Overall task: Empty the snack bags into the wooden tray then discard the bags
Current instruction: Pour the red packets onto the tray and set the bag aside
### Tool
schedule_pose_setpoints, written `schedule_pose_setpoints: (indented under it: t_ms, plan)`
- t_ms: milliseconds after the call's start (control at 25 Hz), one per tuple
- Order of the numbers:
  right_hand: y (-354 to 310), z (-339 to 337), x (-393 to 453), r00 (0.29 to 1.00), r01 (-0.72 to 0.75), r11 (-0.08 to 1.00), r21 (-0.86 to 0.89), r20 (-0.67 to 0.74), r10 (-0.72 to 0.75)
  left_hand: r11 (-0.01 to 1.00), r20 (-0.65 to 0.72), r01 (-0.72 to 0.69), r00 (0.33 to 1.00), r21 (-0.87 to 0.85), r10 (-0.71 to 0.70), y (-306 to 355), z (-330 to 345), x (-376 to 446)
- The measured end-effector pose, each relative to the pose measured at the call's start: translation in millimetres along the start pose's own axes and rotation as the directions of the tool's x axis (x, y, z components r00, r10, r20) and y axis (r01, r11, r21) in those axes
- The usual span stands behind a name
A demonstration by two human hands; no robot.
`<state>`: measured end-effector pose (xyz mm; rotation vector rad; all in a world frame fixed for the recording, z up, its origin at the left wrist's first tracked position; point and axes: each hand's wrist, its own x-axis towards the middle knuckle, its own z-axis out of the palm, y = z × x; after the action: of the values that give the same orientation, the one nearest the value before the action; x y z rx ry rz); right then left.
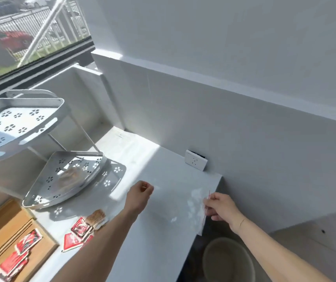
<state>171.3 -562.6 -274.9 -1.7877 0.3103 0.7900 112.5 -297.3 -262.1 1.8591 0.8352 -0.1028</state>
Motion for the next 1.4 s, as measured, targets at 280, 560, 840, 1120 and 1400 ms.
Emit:
schedule_pose_setpoints:
  t_ms: [280, 560, 840, 1120, 1400]
  plan:
    - [11.9, -9.8, 24.3, 0.979, -0.063, 0.996, 0.069, -0.188, 0.075, 0.995, 0.095, -0.032, 0.995, 0.098, 0.022, 12.0, 36.1, 44.5]
    - [13.9, -5.1, 41.3, 0.952, -0.105, 0.993, 0.061, -0.283, 0.118, 0.976, 0.137, -0.1, 0.988, 0.194, 0.074, 12.8, 54.2, 67.9]
    - [10.9, -1.7, 39.4, 0.936, -0.105, 0.984, -0.146, -0.35, 0.048, 0.957, 0.109, -0.143, 0.987, 0.251, 0.119, 3.6, 48.2, 71.4]
    - [-7.8, 17.2, 22.6, 0.889, 0.229, 0.767, -0.599, -0.192, -0.415, 0.967, 0.074, -0.099, 0.994, 0.235, 0.084, -17.7, 18.7, 41.9]
    - [-40.3, 82.7, 26.7, 0.842, 0.482, 0.408, -0.775, 0.282, -0.459, 0.972, -0.025, -0.071, 0.997, 0.225, 0.078, -59.0, -40.6, -20.5]
